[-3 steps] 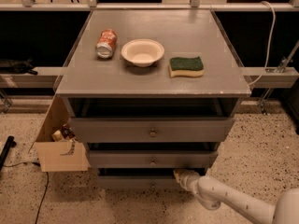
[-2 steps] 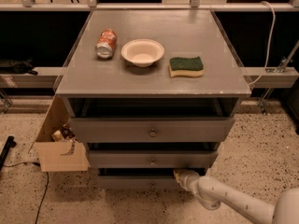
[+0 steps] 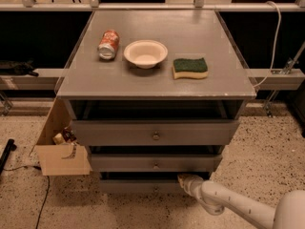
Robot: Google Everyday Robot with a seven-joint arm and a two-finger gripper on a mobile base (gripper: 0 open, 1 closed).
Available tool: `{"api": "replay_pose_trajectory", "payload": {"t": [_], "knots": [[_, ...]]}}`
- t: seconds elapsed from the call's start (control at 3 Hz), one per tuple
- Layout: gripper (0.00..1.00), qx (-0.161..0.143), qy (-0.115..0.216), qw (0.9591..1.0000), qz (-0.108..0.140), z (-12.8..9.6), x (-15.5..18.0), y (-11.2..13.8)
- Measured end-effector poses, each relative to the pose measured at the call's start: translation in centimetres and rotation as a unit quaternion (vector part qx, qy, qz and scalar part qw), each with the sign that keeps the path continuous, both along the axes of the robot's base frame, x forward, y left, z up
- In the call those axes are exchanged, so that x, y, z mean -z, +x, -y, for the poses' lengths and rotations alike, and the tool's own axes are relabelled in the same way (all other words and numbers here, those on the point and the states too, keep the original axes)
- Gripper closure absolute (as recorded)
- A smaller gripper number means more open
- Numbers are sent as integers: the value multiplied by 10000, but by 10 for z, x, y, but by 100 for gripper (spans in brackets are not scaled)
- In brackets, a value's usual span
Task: Open bottom drawer
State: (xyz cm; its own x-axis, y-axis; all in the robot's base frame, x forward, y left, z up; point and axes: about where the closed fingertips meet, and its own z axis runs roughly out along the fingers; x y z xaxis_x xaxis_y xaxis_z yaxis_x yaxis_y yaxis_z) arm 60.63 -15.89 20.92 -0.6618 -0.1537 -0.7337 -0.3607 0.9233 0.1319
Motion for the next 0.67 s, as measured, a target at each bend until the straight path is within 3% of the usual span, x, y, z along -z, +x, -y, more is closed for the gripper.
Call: {"api": "replay_pose_trajectory", "payload": {"t": [0.33, 0.67], "knots": [[84, 0, 0, 10000, 0, 0, 0, 0], [91, 0, 0, 10000, 0, 0, 0, 0]]}}
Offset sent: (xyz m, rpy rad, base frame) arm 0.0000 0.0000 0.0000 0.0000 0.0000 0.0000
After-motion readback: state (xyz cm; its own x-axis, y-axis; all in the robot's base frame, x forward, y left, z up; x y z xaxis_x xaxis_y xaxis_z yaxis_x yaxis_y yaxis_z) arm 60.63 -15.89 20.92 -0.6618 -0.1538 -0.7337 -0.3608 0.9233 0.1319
